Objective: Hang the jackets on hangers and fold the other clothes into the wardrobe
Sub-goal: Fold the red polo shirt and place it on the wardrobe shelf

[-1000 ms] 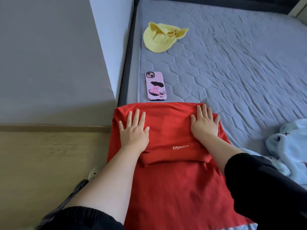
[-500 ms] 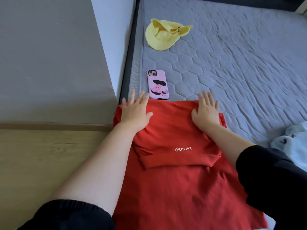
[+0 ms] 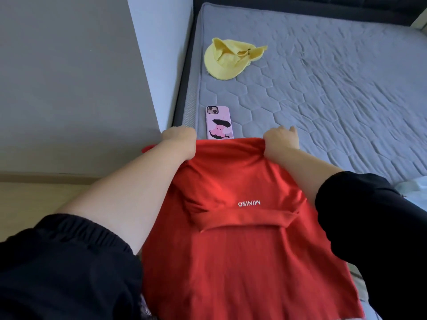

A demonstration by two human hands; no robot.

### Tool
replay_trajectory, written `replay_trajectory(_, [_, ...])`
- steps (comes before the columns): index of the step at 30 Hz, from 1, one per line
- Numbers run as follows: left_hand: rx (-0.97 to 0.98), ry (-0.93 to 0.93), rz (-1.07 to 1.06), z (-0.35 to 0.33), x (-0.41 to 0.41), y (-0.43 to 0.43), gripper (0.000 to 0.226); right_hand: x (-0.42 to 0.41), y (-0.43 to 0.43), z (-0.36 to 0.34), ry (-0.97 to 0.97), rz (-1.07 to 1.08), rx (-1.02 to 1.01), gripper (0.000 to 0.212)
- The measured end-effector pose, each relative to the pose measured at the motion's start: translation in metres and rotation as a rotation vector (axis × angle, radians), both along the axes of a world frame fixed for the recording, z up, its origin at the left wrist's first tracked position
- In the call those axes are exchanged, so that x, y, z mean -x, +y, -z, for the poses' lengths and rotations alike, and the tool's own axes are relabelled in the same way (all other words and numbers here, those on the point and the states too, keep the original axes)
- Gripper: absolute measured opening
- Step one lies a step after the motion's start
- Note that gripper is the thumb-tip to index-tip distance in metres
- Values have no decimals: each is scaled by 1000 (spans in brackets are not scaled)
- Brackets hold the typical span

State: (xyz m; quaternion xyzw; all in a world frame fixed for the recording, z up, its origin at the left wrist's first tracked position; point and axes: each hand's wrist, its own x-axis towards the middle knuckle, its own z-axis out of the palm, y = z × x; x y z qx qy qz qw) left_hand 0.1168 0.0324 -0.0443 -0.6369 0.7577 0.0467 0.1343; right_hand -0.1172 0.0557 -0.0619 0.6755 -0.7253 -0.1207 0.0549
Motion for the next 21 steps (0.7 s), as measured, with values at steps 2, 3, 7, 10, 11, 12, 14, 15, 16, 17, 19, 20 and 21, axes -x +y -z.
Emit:
replay_trajectory(2, [112,9,-68,-13,-2,3,33,-3,-5,-21,-30,-7,196,23])
replay_trajectory(3, [157,16,-97,-17,-6,3,32,-6,-8,-33,-39,-28,287,21])
replay_trajectory(7, [372,109,-119,-42,-20,2,24,-15,-18,-76,-2,-109,498,22])
replay_trajectory(10, [498,183,-24,-68,-12,-3,20,-2,-19,-98,-27,6,537,24])
replay_trajectory(11, [507,181,8,-74,-7,-3,21,5,-18,-101,-40,27,536,22])
replay_trajectory(12, [504,175,27,-78,-3,0,22,9,-14,-101,-53,31,522,20])
replay_trajectory(14, [480,186,38,-76,0,12,27,12,-2,-92,-97,1,493,20])
replay_trajectory(15, [478,199,43,-71,-2,21,29,12,6,-83,-124,-28,509,20])
replay_trajectory(16, [490,215,53,-64,-6,31,30,11,15,-74,-157,-60,542,21])
replay_trajectory(17, [501,232,60,-56,-10,42,30,10,25,-64,-194,-93,581,22])
replay_trajectory(19, [530,264,55,-38,-21,61,31,9,47,-46,-269,-180,685,21])
replay_trajectory(20, [549,276,50,-27,-26,69,31,9,59,-36,-295,-237,720,20])
replay_trajectory(21, [560,272,43,-14,-31,78,30,8,70,-26,-309,-294,726,19])
